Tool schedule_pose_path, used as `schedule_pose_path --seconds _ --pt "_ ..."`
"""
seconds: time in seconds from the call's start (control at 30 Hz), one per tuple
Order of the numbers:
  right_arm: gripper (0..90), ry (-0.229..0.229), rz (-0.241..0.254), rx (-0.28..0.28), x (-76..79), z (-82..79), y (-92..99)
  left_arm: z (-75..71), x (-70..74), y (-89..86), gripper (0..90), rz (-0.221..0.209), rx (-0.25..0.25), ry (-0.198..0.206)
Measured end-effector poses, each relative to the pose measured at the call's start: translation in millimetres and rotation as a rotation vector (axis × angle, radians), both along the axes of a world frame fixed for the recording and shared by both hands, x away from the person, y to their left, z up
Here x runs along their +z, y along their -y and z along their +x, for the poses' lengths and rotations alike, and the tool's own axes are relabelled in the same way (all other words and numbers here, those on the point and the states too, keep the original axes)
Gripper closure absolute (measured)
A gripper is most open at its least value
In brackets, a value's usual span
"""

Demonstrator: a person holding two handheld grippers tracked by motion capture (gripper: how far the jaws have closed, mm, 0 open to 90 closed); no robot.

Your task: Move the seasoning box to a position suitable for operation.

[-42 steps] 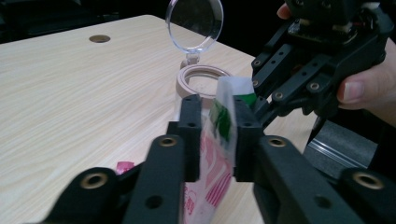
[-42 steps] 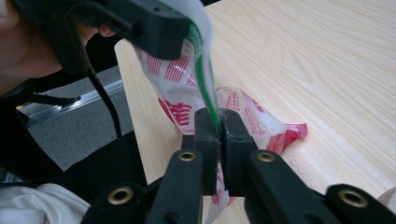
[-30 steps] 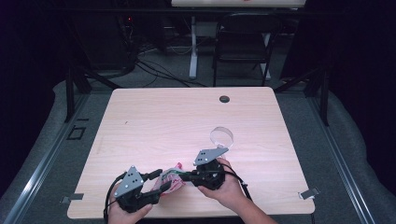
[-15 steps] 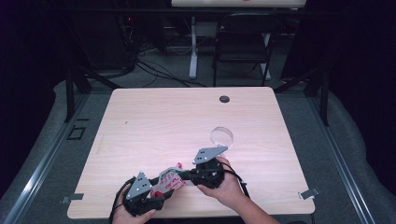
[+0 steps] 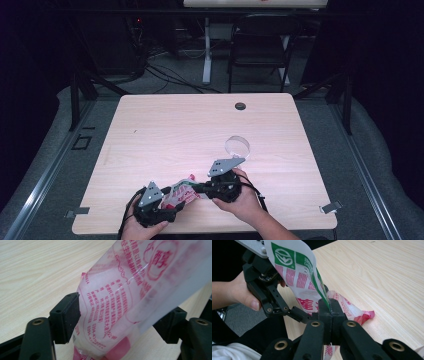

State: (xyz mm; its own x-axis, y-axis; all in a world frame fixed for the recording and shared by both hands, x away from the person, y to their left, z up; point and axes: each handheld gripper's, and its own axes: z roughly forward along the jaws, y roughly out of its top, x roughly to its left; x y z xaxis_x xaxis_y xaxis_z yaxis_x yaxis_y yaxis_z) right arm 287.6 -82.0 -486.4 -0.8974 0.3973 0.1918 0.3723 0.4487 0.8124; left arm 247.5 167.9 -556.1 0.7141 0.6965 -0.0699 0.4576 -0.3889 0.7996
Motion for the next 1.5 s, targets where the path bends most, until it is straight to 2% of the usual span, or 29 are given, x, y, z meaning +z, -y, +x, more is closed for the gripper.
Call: schedule_pose_path --seconds 0.17,0.33,0.43,0.5,0.57,0.6,0.67,0.9,1.27,1.33,1.43,1.5 --pt "90.0 0.001 0.003 0.0 -0.7 -0.9 1.0 4.4 -5.8 1.2 21.9 0.022 0.025 0.003" --pt "90.0 0.002 0.003 0.002 -1.3 -1.3 2.1 7.0 -10.1 3.8 21.7 0.041 0.018 -0.001" --pt "90.0 0.001 0.003 0.0 -1.8 -1.8 2.7 8.7 -12.3 4.3 20.8 0.036 0.021 -0.001" --pt "90.0 0.003 0.001 0.001 -1.9 -2.0 3.2 11.0 -16.4 5.2 20.0 0.037 0.026 -0.025" --pt "90.0 0.005 0.001 -0.001 -2.0 -2.6 3.3 12.7 -21.5 7.0 19.6 0.07 0.012 -0.047" --pt "90.0 0.004 0.002 -0.001 -2.1 -2.7 3.3 13.1 -24.4 9.2 19.8 0.092 0.012 -0.048" --pt "90.0 0.004 0.002 -0.001 -2.1 -3.0 3.6 13.9 -26.8 11.0 19.8 0.106 0.012 -0.047" --pt "90.0 0.004 0.003 -0.001 -2.7 -3.0 4.8 18.7 -32.1 12.5 20.9 0.081 0.017 -0.087" --pt "90.0 0.012 0.006 -0.016 -3.8 -4.6 6.1 21.9 -32.3 18.1 22.4 0.111 0.019 -0.071" --pt "90.0 0.012 0.004 -0.015 -3.6 -4.3 6.7 22.4 -32.3 18.0 24.8 0.108 0.02 -0.071" --pt "90.0 0.012 0.009 -0.019 -3.8 -4.7 6.5 20.9 -31.8 18.5 32.7 0.129 0.018 -0.043" --pt "90.0 0.012 0.01 -0.016 -3.9 -4.7 6.4 20.2 -31.8 18.5 35.4 0.128 0.026 -0.034"
